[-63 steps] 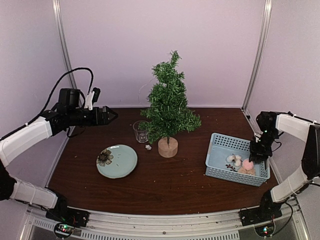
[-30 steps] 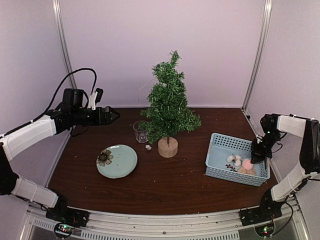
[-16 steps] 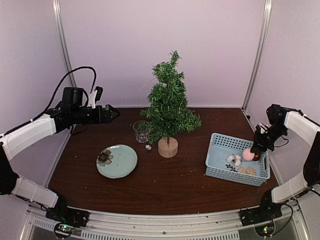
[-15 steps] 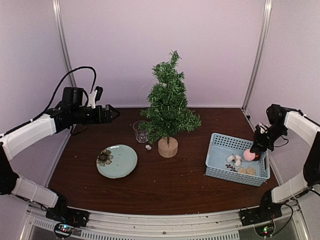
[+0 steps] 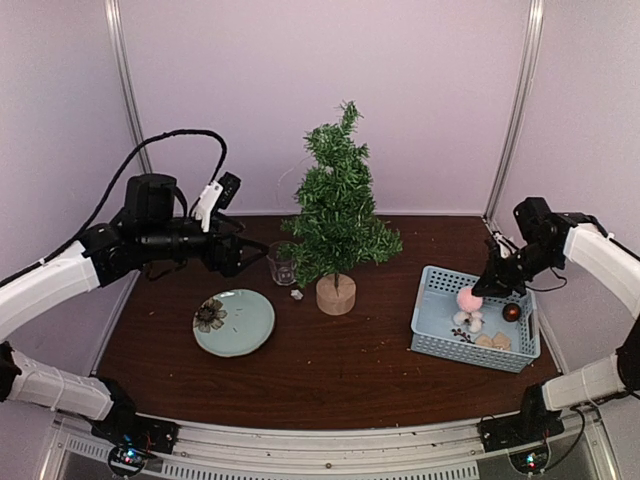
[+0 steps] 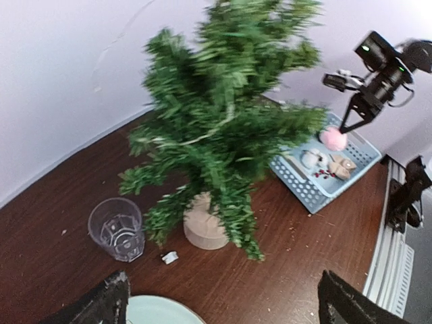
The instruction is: Decorate the small christmas tree
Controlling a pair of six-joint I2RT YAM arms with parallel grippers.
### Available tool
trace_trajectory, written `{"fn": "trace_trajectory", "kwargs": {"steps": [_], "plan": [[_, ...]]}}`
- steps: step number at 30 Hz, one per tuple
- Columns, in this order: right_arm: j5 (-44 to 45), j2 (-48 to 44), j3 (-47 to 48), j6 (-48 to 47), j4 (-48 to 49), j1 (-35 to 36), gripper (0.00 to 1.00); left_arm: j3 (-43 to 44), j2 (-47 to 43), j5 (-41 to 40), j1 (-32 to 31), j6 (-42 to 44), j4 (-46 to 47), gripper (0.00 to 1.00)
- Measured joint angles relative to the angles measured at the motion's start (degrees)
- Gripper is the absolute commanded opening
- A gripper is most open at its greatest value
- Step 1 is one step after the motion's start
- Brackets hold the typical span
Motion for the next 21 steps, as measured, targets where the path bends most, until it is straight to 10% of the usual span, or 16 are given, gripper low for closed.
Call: {"fn": "trace_trajectory", "kwargs": {"steps": [12, 21], "plan": [[-2.34, -1.29, 1.97, 6.43, 5.57, 21.99, 0.00, -1.53, 2.99, -7.06, -23.06, 11.23, -0.24, 0.76], [1.22, 7.43, 2.40, 5.25, 10.54, 40.81, 0.00, -10.01, 1.53, -13.99, -24.35, 10.38, 0.55, 0.73]]}}
